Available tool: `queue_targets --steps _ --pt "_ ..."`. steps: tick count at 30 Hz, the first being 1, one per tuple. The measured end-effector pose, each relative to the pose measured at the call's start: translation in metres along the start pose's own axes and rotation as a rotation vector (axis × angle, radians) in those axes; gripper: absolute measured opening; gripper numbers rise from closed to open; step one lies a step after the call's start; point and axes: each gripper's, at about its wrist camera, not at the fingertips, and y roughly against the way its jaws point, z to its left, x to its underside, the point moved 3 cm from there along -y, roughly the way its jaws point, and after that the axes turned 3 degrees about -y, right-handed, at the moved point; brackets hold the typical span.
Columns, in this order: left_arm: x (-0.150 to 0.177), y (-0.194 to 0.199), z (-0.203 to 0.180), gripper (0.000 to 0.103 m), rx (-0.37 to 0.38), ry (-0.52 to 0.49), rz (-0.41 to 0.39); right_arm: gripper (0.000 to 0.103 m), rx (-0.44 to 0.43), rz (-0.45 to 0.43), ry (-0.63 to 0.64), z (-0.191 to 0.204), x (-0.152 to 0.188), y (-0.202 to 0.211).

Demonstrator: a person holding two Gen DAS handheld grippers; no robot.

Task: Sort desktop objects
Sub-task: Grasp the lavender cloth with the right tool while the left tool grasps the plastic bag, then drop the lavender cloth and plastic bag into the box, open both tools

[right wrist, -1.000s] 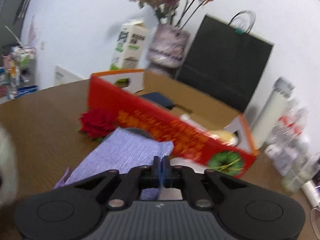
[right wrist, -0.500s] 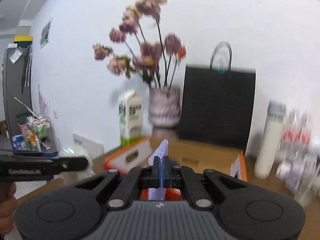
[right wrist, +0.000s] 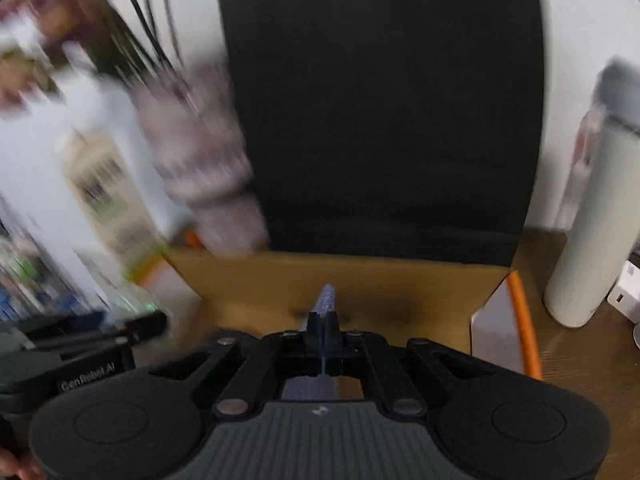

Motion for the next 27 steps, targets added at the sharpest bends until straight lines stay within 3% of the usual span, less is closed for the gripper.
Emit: queue_targets --steps 2,5,7,8,12,16,23,27 --pt "0.001 -0.017 0.000 0.046 -0.007 0.006 0.058 0.000 0.050 0.057 0.025 0.003 0.005 -0.022" --pt "0.003 -0.022 0.000 0.064 -0.011 0.007 0.080 0.002 0.122 0.127 0.074 0.008 0.010 -0.048" --pt "0.005 -0.022 -0.002 0.090 0.031 0.000 0.111 0.006 0.144 0.139 0.080 0.008 0.016 -0.057" --pt "0.007 -0.022 -0.005 0.094 0.041 -0.007 0.127 0.009 0.144 0.145 0.078 0.007 0.017 -0.060" --pt "0.012 -0.020 -0.007 0.096 0.026 0.004 0.143 0.015 0.083 0.135 0.074 0.007 0.018 -0.055" --pt "0.007 0.000 0.002 0.101 0.062 0.087 0.088 0.027 0.077 0.119 0.068 0.005 0.011 -0.029" --pt "-0.003 0.055 0.017 0.103 0.027 0.143 0.052 0.047 0.082 0.067 0.065 0.003 -0.002 0.040" --pt "0.023 0.093 0.020 0.103 0.051 0.162 0.016 0.057 -0.005 -0.017 -0.001 -0.005 0.026 0.094"
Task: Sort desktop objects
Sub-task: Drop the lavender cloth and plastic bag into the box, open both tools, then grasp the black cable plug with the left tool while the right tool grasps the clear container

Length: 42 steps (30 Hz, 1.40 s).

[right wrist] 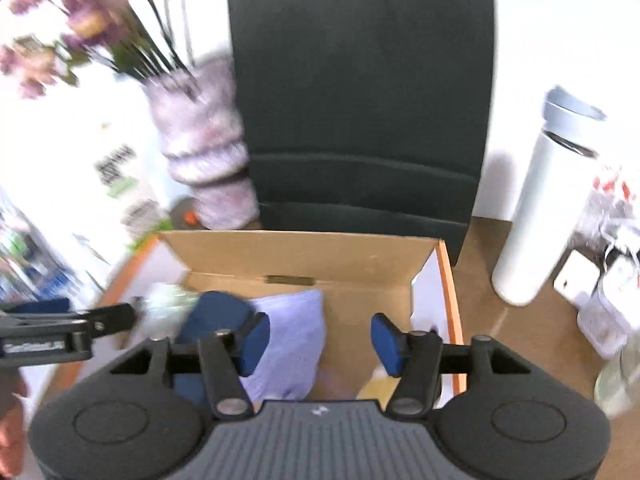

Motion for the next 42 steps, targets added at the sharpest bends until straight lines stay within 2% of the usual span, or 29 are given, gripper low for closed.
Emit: queue_targets --steps 2,4,9,11,13,16,19,21,24,29,35,40,42 --pt "0.024 0.016 -0.003 0.103 0.034 -0.021 -0.025 0.060 -0.023 -0.046 -0.021 -0.005 0.024 0.026" --pt "0.049 0.032 -0.006 0.103 0.018 -0.041 -0.042 0.062 -0.005 -0.082 -0.024 -0.006 0.048 0.045" --pt "0.119 0.083 -0.018 0.103 -0.020 -0.101 -0.178 0.067 0.020 -0.168 -0.038 0.000 0.121 0.087" --pt "0.150 0.103 -0.023 0.103 -0.031 -0.146 -0.225 0.068 0.026 -0.186 -0.005 0.006 0.154 0.100" --pt "0.181 0.121 -0.027 0.103 -0.044 -0.172 -0.239 0.070 0.047 -0.194 0.034 0.015 0.186 0.112" --pt "0.222 0.143 -0.036 0.103 -0.017 -0.198 -0.252 0.083 0.049 -0.193 0.095 0.021 0.229 0.129" --pt "0.255 0.155 -0.038 0.103 -0.005 -0.169 -0.244 0.084 0.073 -0.177 0.126 0.025 0.261 0.143" --pt "0.271 0.159 -0.037 0.103 -0.013 -0.149 -0.230 0.084 0.044 -0.171 0.136 0.024 0.277 0.151" --pt "0.286 0.163 -0.037 0.103 -0.019 -0.133 -0.207 0.084 0.049 -0.154 0.106 0.020 0.292 0.158" --pt "0.301 0.173 -0.040 0.103 -0.036 -0.138 -0.243 0.091 0.056 -0.144 0.079 0.015 0.309 0.163" --pt "0.304 0.174 -0.043 0.103 -0.039 -0.158 -0.239 0.093 0.064 -0.145 0.080 0.016 0.317 0.171" --pt "0.302 0.172 -0.043 0.103 -0.055 -0.163 -0.217 0.093 0.115 -0.115 0.092 0.017 0.315 0.167" --pt "0.299 0.173 -0.044 0.103 -0.046 -0.159 -0.218 0.093 0.104 -0.122 0.097 0.017 0.313 0.169"
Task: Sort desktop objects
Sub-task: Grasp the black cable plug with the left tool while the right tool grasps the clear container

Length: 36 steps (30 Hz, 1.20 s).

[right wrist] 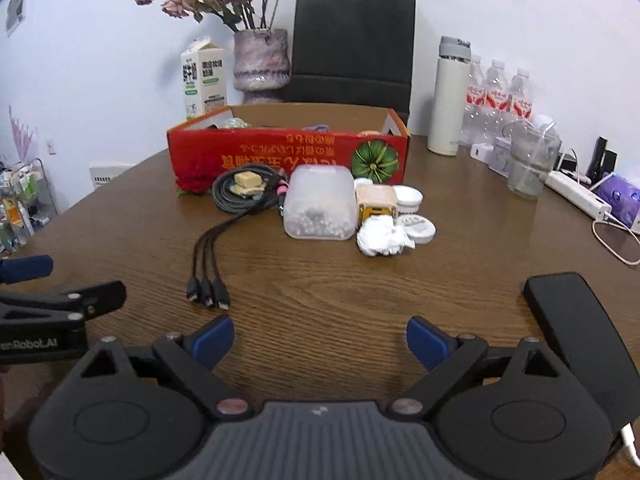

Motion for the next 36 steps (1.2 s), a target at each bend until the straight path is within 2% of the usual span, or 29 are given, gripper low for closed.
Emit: queue_targets --steps 7,22,29,32,34,35,36 --pt "-0.015 0.000 -0.007 0.103 0.024 -0.013 -0.035 0.093 0.004 0.014 -0.023 -0.009 -0.004 -0.008" --pt "-0.033 -0.035 -0.026 0.103 0.083 -0.048 0.000 0.093 0.015 -0.030 -0.094 -0.046 -0.024 -0.016" --pt "-0.053 -0.060 -0.024 0.103 0.120 -0.030 0.000 0.091 -0.024 -0.057 -0.102 -0.053 -0.043 -0.033" --pt "-0.063 -0.076 -0.027 0.102 0.163 -0.044 0.004 0.088 -0.081 -0.061 -0.093 -0.047 -0.058 -0.046" --pt "-0.066 -0.090 -0.031 0.086 0.175 -0.068 0.013 0.086 -0.125 -0.072 -0.088 -0.043 -0.068 -0.056" --pt "-0.066 -0.097 -0.033 0.082 0.178 -0.074 0.023 0.085 -0.145 -0.068 -0.088 -0.042 -0.073 -0.063" --pt "-0.066 -0.104 -0.036 0.072 0.188 -0.081 0.042 0.080 -0.164 -0.055 -0.092 -0.041 -0.079 -0.072"
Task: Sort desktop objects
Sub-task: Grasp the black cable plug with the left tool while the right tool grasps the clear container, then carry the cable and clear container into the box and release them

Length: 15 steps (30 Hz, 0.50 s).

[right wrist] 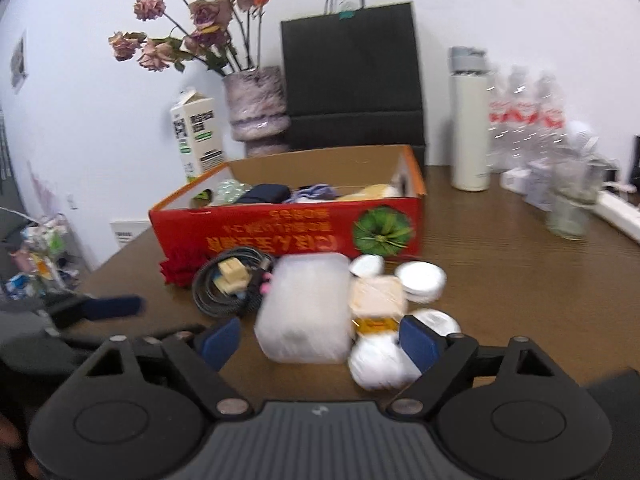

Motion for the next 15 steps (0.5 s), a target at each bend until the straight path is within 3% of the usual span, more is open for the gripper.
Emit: queue_targets --steps 2,6,8,9,10,12,15 --pt "-0.002 -0.015 -0.003 0.067 0.038 -0.012 0.034 0.073 -0.028 0.018 -0.009 0.002 -0.010 -0.015" --pt "-0.007 -0.036 0.000 0.064 0.065 0.047 0.070 0.073 -0.024 0.032 0.006 0.007 -0.024 -0.039" --pt "-0.007 -0.039 -0.001 0.047 0.049 0.053 0.063 0.074 -0.001 0.048 0.043 0.012 -0.027 -0.054" --pt "-0.006 -0.039 -0.002 0.017 0.034 0.041 0.057 0.074 0.014 0.044 0.071 0.016 -0.026 -0.058" --pt "-0.004 -0.038 -0.002 0.010 0.050 0.035 0.053 0.074 0.040 0.037 0.113 0.021 -0.024 -0.062" --pt "0.000 -0.033 0.000 0.006 0.069 0.065 0.046 0.074 0.092 0.026 0.203 0.033 -0.018 -0.068" --pt "0.007 -0.021 0.000 0.003 0.064 0.082 0.035 0.066 0.129 0.030 0.274 0.042 -0.011 -0.068"
